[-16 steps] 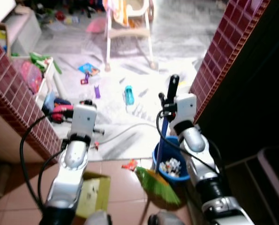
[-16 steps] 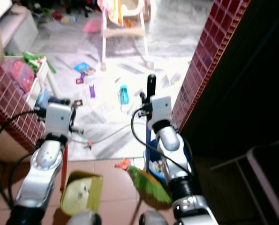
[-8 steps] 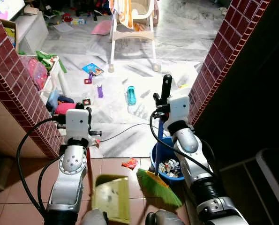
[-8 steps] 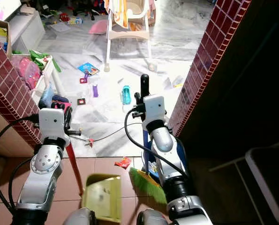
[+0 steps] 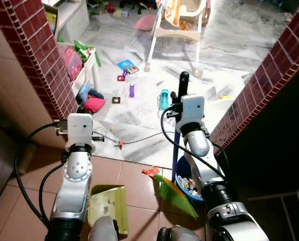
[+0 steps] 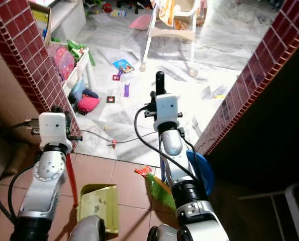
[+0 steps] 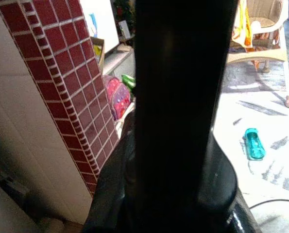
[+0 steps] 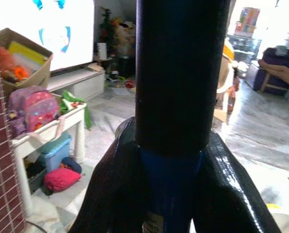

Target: Sweep floor

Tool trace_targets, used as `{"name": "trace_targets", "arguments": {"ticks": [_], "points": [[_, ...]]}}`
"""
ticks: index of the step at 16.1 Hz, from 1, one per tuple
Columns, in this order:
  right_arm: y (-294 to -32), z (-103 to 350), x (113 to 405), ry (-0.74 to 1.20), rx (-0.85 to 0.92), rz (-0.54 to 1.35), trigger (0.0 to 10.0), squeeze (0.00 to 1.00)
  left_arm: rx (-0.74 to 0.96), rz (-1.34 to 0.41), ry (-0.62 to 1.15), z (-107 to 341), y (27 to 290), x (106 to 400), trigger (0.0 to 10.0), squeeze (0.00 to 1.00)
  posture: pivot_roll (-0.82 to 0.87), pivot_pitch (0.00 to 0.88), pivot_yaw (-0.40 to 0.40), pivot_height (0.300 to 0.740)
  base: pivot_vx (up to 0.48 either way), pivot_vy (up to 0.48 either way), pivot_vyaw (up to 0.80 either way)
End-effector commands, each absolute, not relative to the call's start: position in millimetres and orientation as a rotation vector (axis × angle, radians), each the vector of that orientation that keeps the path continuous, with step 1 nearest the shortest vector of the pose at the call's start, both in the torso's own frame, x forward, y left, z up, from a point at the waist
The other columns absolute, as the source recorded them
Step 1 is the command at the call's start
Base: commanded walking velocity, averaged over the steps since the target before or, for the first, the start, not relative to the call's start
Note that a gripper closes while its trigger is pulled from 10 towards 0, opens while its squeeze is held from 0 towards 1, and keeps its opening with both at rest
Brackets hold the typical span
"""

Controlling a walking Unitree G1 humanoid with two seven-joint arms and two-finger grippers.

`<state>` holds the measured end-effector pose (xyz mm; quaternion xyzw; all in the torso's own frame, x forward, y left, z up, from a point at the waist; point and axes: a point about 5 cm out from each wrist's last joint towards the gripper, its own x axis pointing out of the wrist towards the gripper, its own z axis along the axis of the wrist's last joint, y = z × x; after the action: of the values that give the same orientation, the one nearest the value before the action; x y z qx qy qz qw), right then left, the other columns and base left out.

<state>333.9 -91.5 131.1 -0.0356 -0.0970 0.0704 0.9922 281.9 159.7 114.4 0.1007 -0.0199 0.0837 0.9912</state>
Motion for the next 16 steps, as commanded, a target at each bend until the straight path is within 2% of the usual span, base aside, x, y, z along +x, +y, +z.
{"name": "trace_targets", "arguments": {"ticks": [1,10,12,16], "points": [[-89,140,338,-0.214,-0.048,0.122,10.0,0.0,0.206,0.208,-0.076,123,161,286,10.0,0.0,-0.02,0.048,-0.04,0.74,0.0,0.0,0.0],[-59,175,344,-0.303,0.022,0.18,10.0,0.0,0.249,0.339,-0.1,127,173,291,10.0,0.0,-0.02,0.067,-0.043,0.74,0.0,0.0,0.0],[-53,190,343,-0.333,0.109,0.247,10.0,0.0,0.243,0.341,-0.1,127,174,292,10.0,0.0,-0.02,0.069,-0.046,0.74,0.0,0.0,0.0],[-59,217,346,-0.442,0.112,0.254,10.0,0.0,0.236,0.332,-0.101,126,168,292,10.0,0.0,-0.02,0.069,-0.046,0.74,0.0,0.0,0.0]]}}
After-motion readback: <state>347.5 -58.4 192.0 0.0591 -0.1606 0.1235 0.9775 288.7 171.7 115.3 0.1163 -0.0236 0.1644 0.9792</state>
